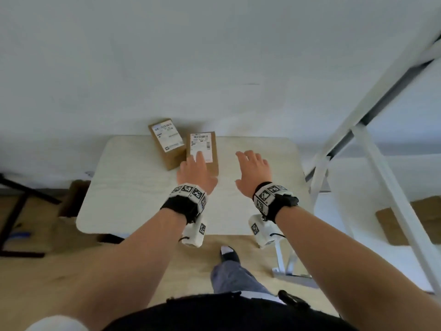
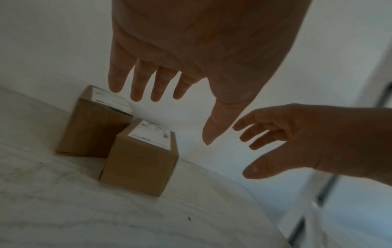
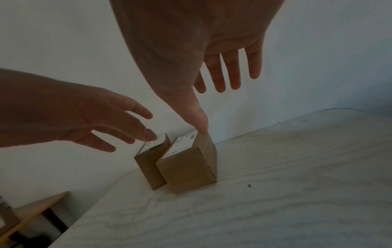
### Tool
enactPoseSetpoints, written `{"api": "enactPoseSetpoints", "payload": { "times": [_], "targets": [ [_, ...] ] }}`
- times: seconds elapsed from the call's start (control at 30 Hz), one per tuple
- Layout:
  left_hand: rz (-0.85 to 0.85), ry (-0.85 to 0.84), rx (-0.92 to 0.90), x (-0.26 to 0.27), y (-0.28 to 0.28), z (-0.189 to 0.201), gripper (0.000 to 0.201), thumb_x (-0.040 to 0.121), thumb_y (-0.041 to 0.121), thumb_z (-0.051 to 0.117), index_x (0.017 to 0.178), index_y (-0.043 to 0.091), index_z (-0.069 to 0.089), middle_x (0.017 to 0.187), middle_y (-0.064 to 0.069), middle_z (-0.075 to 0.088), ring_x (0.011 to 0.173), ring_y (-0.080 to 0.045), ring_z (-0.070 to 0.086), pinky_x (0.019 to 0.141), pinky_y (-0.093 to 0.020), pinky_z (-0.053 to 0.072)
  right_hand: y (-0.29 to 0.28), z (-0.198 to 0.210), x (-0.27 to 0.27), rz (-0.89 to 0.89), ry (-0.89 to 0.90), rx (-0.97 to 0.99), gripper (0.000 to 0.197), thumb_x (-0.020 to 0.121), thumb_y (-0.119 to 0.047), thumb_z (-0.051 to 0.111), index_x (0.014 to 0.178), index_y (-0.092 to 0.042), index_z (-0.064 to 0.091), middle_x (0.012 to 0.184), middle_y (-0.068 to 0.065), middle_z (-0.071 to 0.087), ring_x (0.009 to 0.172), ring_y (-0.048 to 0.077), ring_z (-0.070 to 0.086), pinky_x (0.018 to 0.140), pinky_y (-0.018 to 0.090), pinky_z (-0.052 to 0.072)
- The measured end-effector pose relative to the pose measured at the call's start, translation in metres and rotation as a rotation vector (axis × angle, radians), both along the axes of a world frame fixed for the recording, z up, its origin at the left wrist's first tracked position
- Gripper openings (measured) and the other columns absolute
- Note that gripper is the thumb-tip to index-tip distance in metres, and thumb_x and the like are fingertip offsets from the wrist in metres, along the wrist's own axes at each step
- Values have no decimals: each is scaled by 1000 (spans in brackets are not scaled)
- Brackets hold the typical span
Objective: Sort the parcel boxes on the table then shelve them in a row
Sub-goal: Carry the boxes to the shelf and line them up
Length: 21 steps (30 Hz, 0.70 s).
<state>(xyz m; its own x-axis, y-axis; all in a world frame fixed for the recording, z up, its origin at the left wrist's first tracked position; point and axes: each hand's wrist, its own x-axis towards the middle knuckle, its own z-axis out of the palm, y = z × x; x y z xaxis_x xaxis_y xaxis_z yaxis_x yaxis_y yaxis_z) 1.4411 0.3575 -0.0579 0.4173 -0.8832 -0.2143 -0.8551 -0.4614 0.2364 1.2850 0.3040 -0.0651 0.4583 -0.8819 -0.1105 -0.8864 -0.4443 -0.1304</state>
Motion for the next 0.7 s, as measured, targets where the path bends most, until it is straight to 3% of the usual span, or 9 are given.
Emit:
{"api": "enactPoseSetpoints", "payload": {
  "times": [0.2, 0.37, 0.57, 0.7],
  "targets": [
    [176, 70, 83, 34, -47, -15, 78, 83, 26, 71, 145, 12, 25, 138, -13, 42, 124, -33, 45, 97, -43, 44, -68, -19, 38, 75, -46, 110, 76, 80, -19, 65, 147, -17, 28, 143, 10, 40, 125, 31, 44, 102, 42, 40],
    [299, 157, 126, 51, -77, -43, 88, 83, 50, 70, 148, 9, 26, 142, -14, 43, 127, -34, 48, 103, -46, 44, -108, -45, 67, 96, -79, 246, 81, 77, -16, 65, 147, -15, 25, 142, 11, 39, 123, 32, 44, 100, 43, 41],
    [408, 274, 114, 54, -97, -69, 82, 78, 58, 73, 130, 6, 37, 129, -13, 54, 118, -33, 55, 95, -43, 48, -130, -74, 92, 75, -147, 454, 76, 79, -14, 65, 144, -9, 25, 128, 16, 49, 111, 38, 55, 91, 51, 49],
    [450, 297, 142, 55, -103, -73, 86, 72, 64, 75, 123, 6, 39, 124, -12, 57, 112, -33, 58, 90, -44, 51, -132, -88, 98, 67, -168, 553, 86, 84, -15, 65, 150, -5, 12, 125, 17, 54, 106, 37, 61, 85, 47, 53]
  ]
}}
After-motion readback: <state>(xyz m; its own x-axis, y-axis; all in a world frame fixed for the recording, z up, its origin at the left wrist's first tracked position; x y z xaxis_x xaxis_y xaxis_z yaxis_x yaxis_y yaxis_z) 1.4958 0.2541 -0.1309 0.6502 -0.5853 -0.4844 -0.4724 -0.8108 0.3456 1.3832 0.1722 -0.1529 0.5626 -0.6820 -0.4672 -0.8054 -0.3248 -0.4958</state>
